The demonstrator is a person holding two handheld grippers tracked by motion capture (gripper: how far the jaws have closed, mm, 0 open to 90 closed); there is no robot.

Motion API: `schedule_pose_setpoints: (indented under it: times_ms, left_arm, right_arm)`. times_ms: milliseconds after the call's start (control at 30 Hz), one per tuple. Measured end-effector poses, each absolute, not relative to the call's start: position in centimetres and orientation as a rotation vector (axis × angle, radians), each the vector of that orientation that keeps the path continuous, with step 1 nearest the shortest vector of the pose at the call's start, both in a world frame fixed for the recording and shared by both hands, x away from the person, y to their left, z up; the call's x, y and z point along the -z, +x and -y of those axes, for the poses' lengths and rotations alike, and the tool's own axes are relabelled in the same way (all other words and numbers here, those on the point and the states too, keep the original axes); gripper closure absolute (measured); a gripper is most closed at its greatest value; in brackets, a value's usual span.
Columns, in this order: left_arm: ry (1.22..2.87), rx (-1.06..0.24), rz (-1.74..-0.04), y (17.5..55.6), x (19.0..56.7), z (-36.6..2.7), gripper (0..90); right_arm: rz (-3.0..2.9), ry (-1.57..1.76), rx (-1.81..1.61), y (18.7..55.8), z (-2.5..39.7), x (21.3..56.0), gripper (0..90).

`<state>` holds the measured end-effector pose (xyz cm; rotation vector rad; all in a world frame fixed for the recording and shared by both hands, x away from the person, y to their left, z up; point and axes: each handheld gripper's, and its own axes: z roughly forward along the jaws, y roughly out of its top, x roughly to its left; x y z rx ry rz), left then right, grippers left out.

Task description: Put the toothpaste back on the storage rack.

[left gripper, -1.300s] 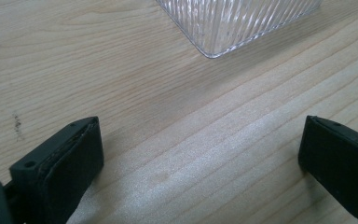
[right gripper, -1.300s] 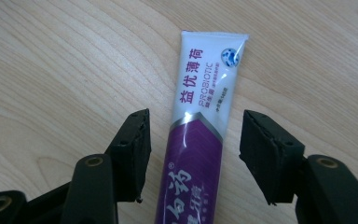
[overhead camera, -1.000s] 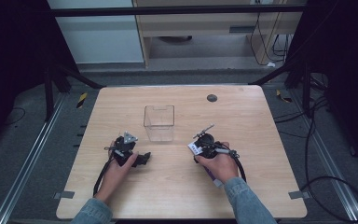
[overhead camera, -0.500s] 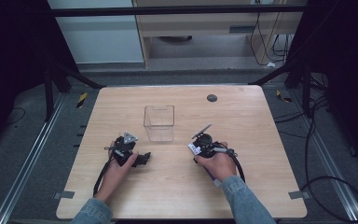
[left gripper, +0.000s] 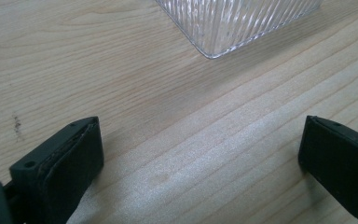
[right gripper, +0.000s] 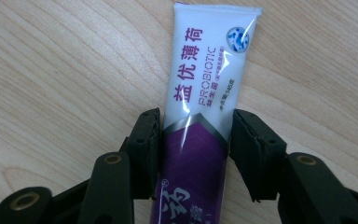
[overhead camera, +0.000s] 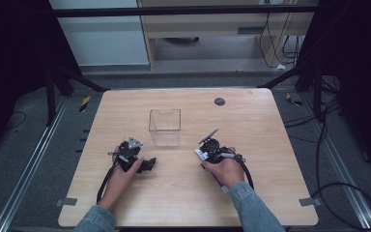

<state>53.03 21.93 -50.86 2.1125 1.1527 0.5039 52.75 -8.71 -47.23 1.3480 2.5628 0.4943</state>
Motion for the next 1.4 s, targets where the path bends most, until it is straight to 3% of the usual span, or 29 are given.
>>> schedule_pose_setpoints:
  times_ms: [700, 1033, 1400]
  left_arm:
    - [2.113, -0.504, -1.152, 53.0, 50.9, -21.9, 0.0]
    - [2.112, -0.504, -1.153, 53.0, 50.9, -21.9, 0.0]
    - [2.113, -0.503, -1.152, 53.0, 50.9, -21.9, 0.0]
  right_arm:
    - [-2.571, 1.284, -0.451, 52.6, 8.5, 46.6, 75.7]
    - [-2.545, 1.327, -0.548, 52.4, 9.5, 46.3, 78.4]
    - [-2.432, 1.361, -0.689, 53.7, 10.8, 42.8, 78.4]
